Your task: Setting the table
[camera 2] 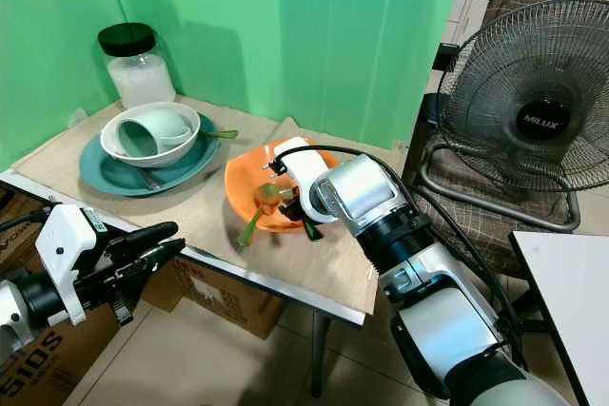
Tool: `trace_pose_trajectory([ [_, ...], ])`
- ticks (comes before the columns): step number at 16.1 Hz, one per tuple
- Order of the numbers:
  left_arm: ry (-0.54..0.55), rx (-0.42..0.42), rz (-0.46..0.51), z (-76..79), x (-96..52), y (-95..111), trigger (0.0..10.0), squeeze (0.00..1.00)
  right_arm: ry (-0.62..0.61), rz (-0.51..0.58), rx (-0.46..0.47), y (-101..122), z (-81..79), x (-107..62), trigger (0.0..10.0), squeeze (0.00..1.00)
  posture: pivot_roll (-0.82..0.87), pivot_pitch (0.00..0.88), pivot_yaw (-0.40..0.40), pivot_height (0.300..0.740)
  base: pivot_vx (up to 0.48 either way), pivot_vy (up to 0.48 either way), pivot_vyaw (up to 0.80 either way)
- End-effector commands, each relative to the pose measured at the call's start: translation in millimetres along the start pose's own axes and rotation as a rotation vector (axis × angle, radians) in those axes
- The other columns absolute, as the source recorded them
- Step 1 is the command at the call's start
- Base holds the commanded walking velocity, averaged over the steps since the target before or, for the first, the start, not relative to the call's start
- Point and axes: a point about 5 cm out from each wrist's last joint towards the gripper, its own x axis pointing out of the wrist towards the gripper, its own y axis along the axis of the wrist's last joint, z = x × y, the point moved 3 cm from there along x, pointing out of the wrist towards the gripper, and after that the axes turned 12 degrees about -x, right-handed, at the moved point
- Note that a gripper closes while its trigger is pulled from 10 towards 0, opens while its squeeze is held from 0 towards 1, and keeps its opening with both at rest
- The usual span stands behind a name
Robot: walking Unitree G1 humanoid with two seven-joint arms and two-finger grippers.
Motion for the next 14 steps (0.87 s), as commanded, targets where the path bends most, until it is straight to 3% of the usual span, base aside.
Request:
trace_pose_trajectory([
  [1,-0.007,0.018,-0.009,1.6,0.2,1.3,10.0,0.00,-0.018,0.006,-0.027,6.7,4.1,-3.7,0.0,0.00,-0.06,0.000,0.010,0.740,0.000,0.000,0.00],
  [8,0.001,0.040,-0.005,-1.9,1.0,4.0,10.0,0.00,-0.008,0.050,-0.001,11.5,5.3,-5.6,0.0,0.00,-0.06,0.000,0.018,0.740,0.000,0.000,0.00],
  [14,0.010,0.058,0.023,-6.4,4.3,11.5,10.0,0.00,-0.082,0.172,0.025,31.8,24.4,-30.8,0.0,0.00,-0.06,0.000,0.024,0.740,0.000,0.000,0.00],
])
